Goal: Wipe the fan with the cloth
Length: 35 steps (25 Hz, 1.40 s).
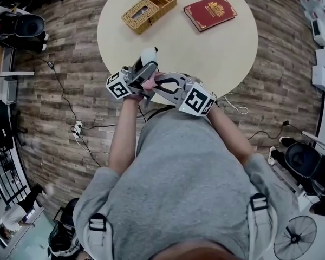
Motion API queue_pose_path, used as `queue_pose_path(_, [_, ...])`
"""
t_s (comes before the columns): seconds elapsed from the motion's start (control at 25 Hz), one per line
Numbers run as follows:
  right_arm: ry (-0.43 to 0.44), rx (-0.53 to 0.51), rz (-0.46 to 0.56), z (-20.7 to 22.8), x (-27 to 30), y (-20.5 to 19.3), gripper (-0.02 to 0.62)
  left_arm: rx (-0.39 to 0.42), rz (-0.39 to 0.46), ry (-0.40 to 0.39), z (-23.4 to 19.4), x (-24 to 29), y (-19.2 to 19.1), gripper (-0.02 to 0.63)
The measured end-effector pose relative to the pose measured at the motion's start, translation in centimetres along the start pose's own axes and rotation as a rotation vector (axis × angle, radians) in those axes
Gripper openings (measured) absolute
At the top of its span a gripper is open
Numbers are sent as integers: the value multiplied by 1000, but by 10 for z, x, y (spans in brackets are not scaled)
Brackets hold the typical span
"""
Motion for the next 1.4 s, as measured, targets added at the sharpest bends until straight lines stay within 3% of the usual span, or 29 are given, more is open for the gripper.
queue_pose_path(0.2, [8, 20, 16, 1, -9, -5, 41, -31, 70, -35, -1, -3, 6, 382])
queue_pose_path(0.4, [-37, 159, 99, 8, -23, -8, 43, -76, 93, -104, 5, -2, 9, 382])
queue_pose_path(0.68, [-104, 107, 68, 29, -34, -11, 43, -124, 75, -182, 5, 4, 0, 382])
queue_pose_path(0.96, [-176, 70, 20, 37, -34, -11, 41, -135, 93, -211, 14, 11, -2, 382])
queue_pose_path(1.4, [-146, 40, -48, 26, -27, -23, 41, -110, 119, -184, 10, 7, 4, 382])
Point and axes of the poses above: the fingertips, and each gripper's own axes: x forward along the fingers, z to its right, y out of its top, the point moved 10 cm from there along -x, backward along the fingers, and after that the axes turned 4 degrees about x, right-handed, at the moved point
